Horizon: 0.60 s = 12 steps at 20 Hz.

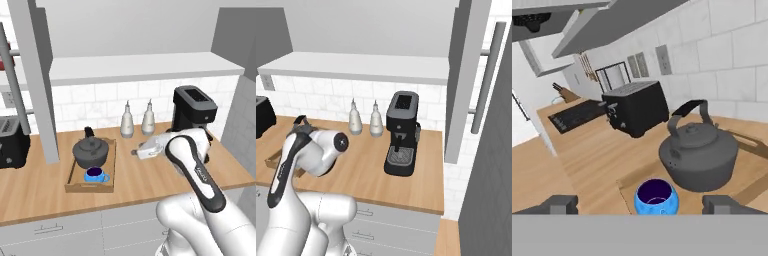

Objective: Pick the kettle from the counter and place it on the tray. Then pick the mug from the cabinet and place it on the tray. Then close the cabinet doors.

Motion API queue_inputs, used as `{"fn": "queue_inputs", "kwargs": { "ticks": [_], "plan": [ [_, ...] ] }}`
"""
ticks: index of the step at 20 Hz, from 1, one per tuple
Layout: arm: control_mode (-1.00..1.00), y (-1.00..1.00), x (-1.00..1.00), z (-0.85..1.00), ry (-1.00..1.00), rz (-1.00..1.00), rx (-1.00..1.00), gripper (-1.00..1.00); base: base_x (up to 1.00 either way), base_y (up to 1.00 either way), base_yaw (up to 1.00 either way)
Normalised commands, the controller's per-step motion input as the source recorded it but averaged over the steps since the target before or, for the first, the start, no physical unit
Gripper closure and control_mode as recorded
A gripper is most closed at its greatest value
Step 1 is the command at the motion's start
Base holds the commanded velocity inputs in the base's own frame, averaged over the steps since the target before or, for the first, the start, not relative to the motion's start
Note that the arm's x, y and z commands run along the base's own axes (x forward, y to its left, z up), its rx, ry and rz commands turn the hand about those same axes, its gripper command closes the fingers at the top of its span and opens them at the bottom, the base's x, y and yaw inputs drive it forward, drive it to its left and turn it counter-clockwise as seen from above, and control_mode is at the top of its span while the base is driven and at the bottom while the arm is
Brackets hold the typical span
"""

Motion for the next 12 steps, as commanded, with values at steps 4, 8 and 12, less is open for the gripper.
{"fn": "queue_inputs", "kwargs": {
  "ticks": [4, 8, 12],
  "plan": [
    [-1.0, -0.12, 0.0, -0.08, 0.02, -0.07, 0.0, -1.0, 0.0, 0.0, 0.0],
    [-1.0, -0.07, 0.0, -0.01, 0.16, -0.21, -0.04, -1.0, 0.0, 0.0, 0.0],
    [-1.0, -0.28, 0.0, 0.04, 0.29, -0.23, 0.0, -1.0, 0.0, 0.0, 0.0]
  ]
}}
